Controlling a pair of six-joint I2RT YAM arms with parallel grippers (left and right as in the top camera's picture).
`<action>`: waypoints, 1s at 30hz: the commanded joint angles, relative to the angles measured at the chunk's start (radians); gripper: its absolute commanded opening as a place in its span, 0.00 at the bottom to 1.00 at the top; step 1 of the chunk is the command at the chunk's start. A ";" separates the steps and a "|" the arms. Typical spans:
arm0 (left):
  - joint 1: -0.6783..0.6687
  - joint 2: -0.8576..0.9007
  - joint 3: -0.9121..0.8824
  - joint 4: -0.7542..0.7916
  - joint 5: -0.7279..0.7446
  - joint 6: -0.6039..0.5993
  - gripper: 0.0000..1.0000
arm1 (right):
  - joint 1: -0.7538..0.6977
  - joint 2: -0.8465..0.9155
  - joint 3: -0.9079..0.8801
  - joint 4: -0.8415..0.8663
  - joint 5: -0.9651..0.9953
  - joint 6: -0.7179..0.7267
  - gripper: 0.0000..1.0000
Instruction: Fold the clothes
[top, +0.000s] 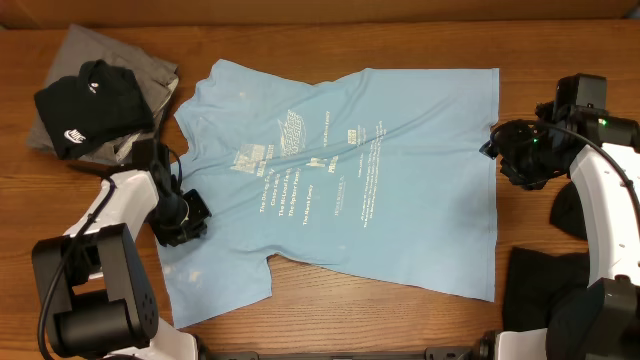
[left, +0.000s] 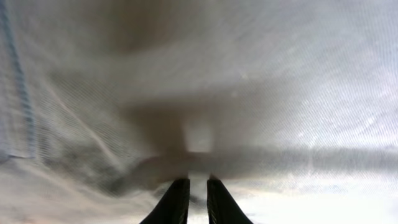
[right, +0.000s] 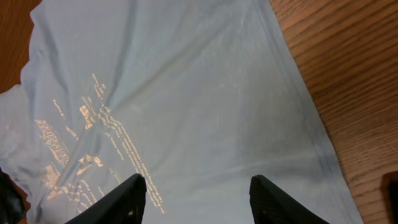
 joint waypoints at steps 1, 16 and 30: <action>-0.051 -0.038 0.101 -0.009 0.042 0.099 0.14 | 0.009 -0.003 -0.002 0.013 0.016 -0.008 0.57; -0.198 0.098 0.216 0.466 -0.012 0.276 0.04 | 0.040 -0.003 -0.002 0.024 0.016 -0.006 0.57; -0.187 0.513 0.231 1.015 -0.075 0.174 0.12 | 0.041 -0.003 -0.002 0.033 0.012 0.000 0.58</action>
